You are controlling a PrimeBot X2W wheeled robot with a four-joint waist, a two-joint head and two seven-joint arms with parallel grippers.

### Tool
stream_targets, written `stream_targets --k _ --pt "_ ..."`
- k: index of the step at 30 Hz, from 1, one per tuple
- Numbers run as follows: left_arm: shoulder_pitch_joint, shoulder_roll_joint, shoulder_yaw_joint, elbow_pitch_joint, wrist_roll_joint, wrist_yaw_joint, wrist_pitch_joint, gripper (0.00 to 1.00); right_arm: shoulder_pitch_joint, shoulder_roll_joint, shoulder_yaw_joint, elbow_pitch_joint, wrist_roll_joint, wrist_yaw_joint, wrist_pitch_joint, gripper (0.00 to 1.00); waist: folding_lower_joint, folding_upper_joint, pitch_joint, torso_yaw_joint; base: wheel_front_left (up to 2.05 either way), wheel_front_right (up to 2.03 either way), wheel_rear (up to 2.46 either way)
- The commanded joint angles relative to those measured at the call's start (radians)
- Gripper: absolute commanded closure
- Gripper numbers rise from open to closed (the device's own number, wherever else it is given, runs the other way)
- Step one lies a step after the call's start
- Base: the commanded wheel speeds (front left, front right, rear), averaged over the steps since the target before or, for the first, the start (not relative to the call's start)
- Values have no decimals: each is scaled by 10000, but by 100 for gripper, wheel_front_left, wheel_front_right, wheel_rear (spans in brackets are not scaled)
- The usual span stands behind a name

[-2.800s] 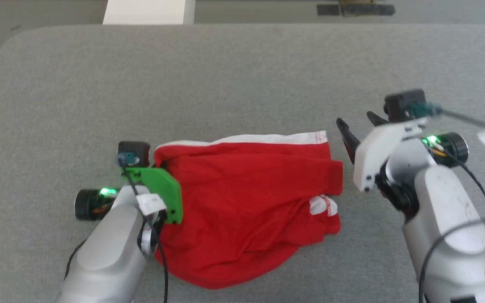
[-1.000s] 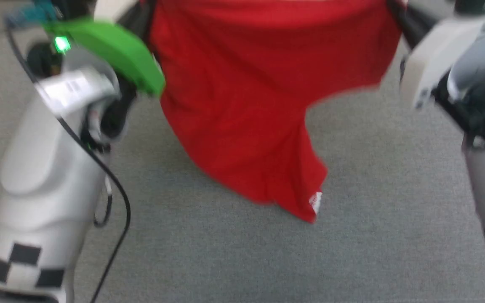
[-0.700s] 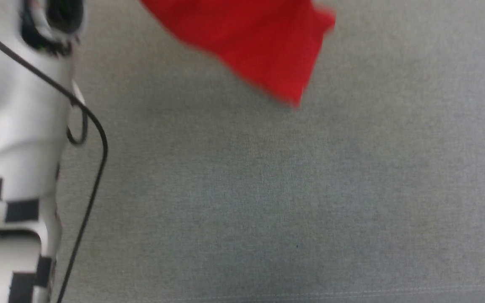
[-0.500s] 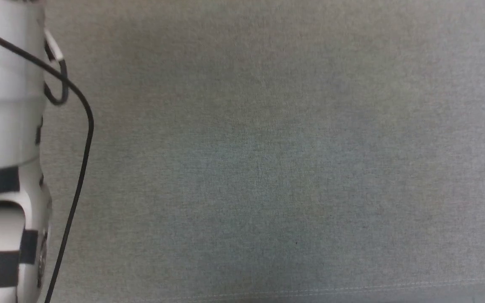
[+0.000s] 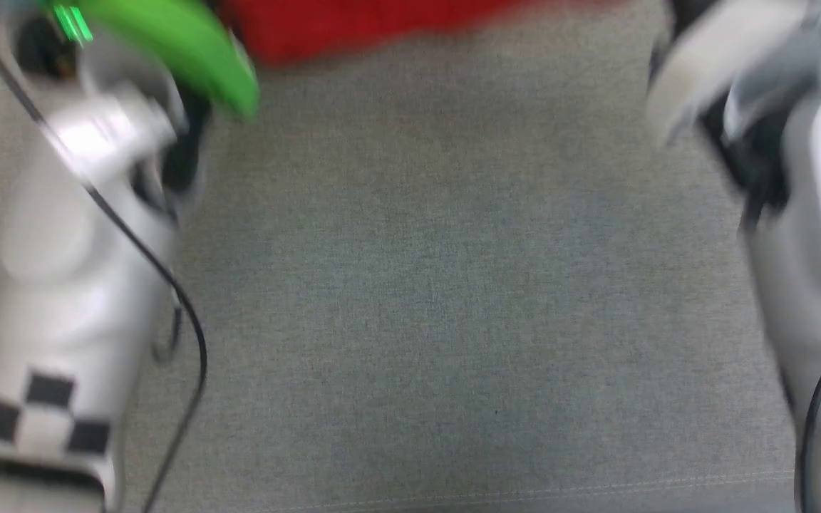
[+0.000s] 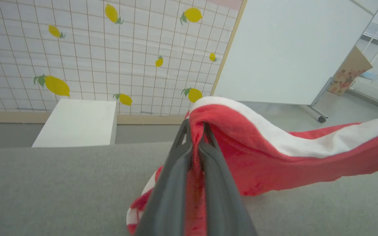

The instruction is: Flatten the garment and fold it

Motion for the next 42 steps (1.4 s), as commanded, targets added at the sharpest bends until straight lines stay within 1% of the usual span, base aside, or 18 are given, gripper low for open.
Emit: stream_targets --k 1,4,7,9,12,14,17,20,23,27,30,35,42 --pt "748 112 -195 -34 46 -105 111 100 698 -129 140 -234 283 -17 82 100 -2 0 -457 15 0 0 0" --pt "2479 229 -657 -260 -71 -192 377 100 2564 -377 436 -863 956 -17 260 100 -2 0 -935 65 0 0 0" --pt "4045 302 -921 -727 -357 -190 628 100 4386 -703 559 -1565 1318 -17 476 100 -2 0 -1316 136 0 0 0" --pt "4962 369 -1054 -1104 -521 -139 758 100 5519 -728 484 -1969 1525 -17 582 100 -2 0 -1591 159 0 0 0" --pt "6126 495 -1257 -1722 -734 -40 1023 100 6958 -691 272 -2536 1542 -17 759 100 -2 0 -1911 185 0 0 0" --pt "6838 622 -1349 -2141 -803 169 1198 100 7841 -570 97 -2940 1367 -17 969 100 -2 0 -2105 181 0 0 0" --pt "7846 779 -1373 -2754 -913 627 1380 100 9024 -333 -208 -3463 1017 -17 1435 100 -2 0 -2346 153 0 0 0" --pt "8740 858 -1364 -3344 -1136 975 1533 100 9877 -142 -366 -3883 874 -17 1876 100 -2 0 -2514 114 0 0 0" --pt "9546 990 -1487 -3913 -1221 1268 1744 100 10593 -102 -490 -4157 845 -17 2403 100 -2 0 -2642 137 0 0 0" --pt "10043 1064 -1691 -4595 -1086 1488 1799 100 11126 -58 -683 -4561 842 -17 2920 100 -2 0 -2680 272 0 0 0" --pt "10007 991 -1826 -4928 -960 1502 1754 100 11006 -118 -764 -4911 740 -17 2869 100 -2 0 -2654 370 0 0 0" --pt "9370 663 -1813 -5039 -757 1591 1557 100 10052 -341 -917 -5131 514 -17 2608 100 -2 0 -2654 536 0 0 0" --pt "8082 159 -1723 -4788 -432 1642 1233 100 7928 -945 -776 -4624 268 -17 2433 100 -2 0 -2414 896 0 0 0"
